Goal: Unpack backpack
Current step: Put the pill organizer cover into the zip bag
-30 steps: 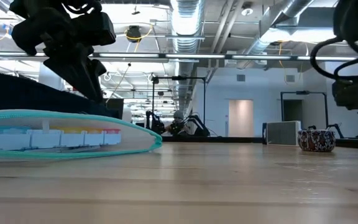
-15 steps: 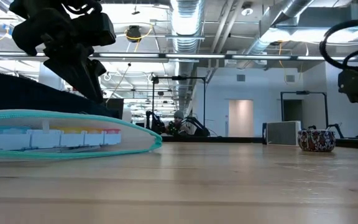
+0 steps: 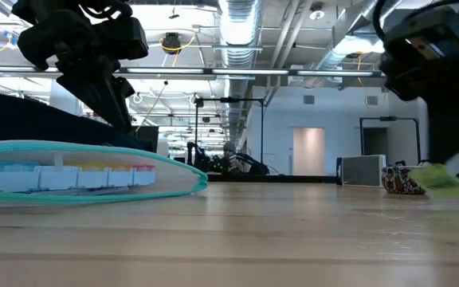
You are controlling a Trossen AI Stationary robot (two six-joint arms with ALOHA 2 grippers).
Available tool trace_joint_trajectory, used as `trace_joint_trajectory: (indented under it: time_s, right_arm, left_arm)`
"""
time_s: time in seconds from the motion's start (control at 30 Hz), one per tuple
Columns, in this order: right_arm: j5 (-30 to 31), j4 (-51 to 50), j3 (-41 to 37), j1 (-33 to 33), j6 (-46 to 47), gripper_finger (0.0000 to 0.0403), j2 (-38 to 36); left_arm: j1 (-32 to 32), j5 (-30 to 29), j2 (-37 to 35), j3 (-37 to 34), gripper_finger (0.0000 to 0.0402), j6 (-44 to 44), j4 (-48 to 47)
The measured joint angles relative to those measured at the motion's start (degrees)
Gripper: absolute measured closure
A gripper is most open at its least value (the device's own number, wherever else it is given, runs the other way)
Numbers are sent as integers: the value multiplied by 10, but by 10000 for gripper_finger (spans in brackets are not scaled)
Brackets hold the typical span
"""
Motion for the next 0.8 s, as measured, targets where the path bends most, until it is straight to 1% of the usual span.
trace_joint_trajectory:
  time_s: [0.2,0.3,0.4,0.5,0.53,0.7,0.8]
  right_arm:
    - [8,92,3,-15,-71,402,0]
    - [11,163,4,-32,-110,402,12]
    - [10,256,4,-55,-157,402,44]
    - [7,363,10,-81,-213,402,99]
    - [3,383,19,-91,-235,402,121]
    - [-42,404,116,-140,-372,403,236]
    - [-50,401,186,-164,-456,403,303]
  left_arm:
    - [0,0,0,0,276,-5,0]
    - [0,0,0,0,276,-11,2]
    - [0,0,0,0,277,-19,9]
    - [0,0,0,0,277,-20,15]
    - [0,0,0,0,276,-20,15]
    - [0,0,0,0,277,-29,16]
    - [0,0,0,0,276,-31,16]
